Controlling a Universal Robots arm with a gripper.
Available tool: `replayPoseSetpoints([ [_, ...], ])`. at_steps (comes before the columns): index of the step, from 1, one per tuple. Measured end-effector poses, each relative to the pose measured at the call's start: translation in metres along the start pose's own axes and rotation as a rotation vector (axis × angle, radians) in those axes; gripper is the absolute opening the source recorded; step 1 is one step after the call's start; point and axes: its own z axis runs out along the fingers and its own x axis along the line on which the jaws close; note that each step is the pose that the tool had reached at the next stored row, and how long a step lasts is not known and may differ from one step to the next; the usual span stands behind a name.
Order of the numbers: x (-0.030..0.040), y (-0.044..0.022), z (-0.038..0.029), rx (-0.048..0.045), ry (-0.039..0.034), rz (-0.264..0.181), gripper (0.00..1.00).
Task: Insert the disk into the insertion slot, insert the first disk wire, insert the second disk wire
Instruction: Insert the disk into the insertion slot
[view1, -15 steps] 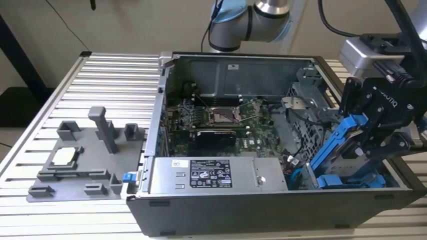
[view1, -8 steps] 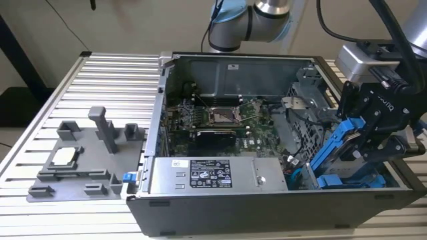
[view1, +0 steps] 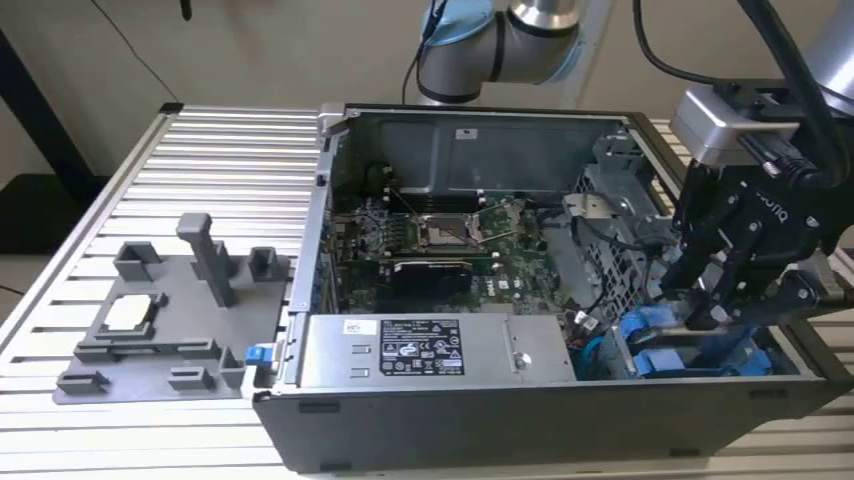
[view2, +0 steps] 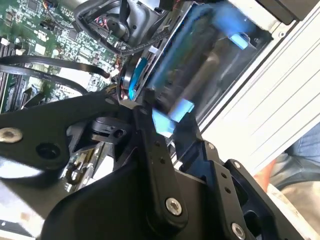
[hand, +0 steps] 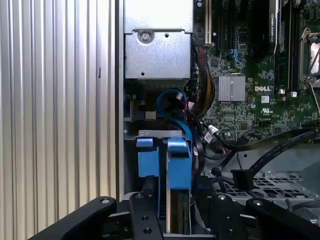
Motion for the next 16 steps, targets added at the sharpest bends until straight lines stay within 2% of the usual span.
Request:
replayPoseSetpoints([
  [1, 0.0000, 0.0000, 0.0000, 0.0001, -0.0001, 0.000, 0.47],
  [6, 0.0000, 0.0000, -0.0001, 0.0003, -0.0002, 0.000, 0.47],
  [12, -0.0003, 0.0004, -0.0112, 0.0000, 0.0020, 0.000, 0.47],
  [14, -0.0003, 0.0004, -0.0119, 0.0005, 0.0017, -0.001, 0.47],
  [15, -0.0004, 0.0004, -0.0119, 0.0072, 0.0016, -0.003, 0.47],
  [16, -0.0004, 0.0003, -0.0121, 0.0214, 0.0019, -0.005, 0.47],
])
